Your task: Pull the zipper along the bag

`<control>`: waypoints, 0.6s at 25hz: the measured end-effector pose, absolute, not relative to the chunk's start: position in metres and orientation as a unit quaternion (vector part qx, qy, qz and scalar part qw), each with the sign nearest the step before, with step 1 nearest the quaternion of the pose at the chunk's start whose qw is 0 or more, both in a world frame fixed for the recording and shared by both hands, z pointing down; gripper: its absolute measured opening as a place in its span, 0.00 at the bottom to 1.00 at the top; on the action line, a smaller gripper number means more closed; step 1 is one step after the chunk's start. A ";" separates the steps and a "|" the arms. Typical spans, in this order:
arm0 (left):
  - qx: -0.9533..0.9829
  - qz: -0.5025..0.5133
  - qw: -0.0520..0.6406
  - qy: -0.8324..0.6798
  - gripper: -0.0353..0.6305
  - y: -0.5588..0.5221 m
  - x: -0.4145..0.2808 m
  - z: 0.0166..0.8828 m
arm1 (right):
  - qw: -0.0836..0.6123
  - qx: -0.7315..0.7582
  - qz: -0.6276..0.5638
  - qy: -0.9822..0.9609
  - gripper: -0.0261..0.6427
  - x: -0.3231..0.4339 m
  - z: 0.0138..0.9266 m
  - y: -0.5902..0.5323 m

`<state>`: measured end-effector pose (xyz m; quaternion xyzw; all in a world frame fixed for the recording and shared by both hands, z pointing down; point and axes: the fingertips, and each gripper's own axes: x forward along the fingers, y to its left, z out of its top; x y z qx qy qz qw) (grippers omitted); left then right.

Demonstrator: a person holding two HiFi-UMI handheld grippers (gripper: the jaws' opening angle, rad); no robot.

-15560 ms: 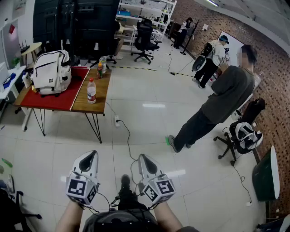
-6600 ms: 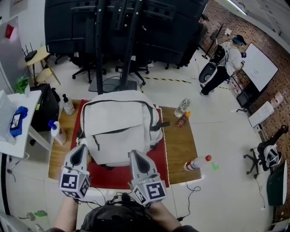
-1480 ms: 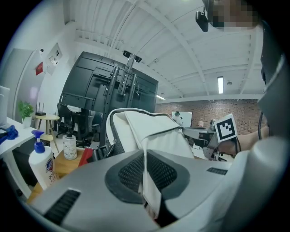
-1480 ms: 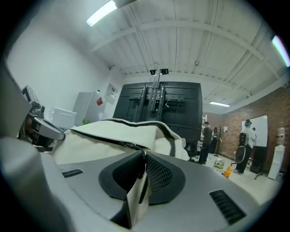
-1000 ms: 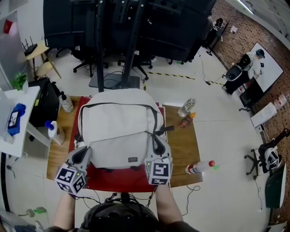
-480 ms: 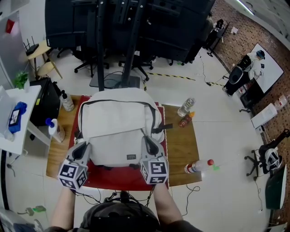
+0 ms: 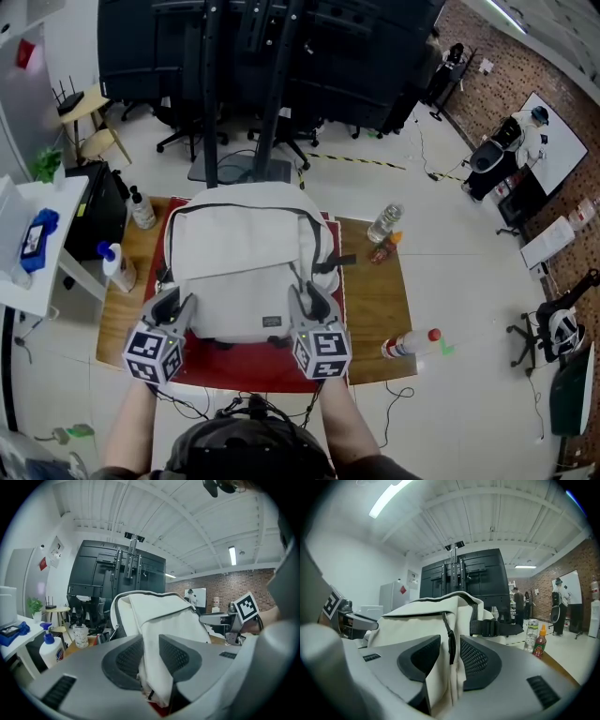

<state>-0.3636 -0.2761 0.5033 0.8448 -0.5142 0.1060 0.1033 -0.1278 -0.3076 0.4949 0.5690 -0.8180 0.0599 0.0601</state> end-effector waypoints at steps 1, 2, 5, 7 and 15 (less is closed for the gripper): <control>0.844 0.106 0.103 -0.515 0.28 -0.275 -0.364 0.503 | 0.059 0.569 0.060 -0.818 0.23 -0.127 0.495 -0.306; 0.843 0.106 0.102 -0.517 0.28 -0.274 -0.364 0.502 | 0.060 0.569 0.060 -0.818 0.24 -0.128 0.496 -0.304; 0.842 0.103 0.098 -0.520 0.33 -0.270 -0.365 0.499 | 0.061 0.567 0.058 -0.819 0.23 -0.128 0.496 -0.296; 0.840 0.101 0.094 -0.524 0.34 -0.267 -0.366 0.496 | 0.053 0.567 0.052 -0.820 0.23 -0.128 0.492 -0.291; 0.830 0.061 0.076 -0.549 0.34 -0.243 -0.376 0.465 | 0.017 0.555 0.016 -0.832 0.21 -0.137 0.456 -0.263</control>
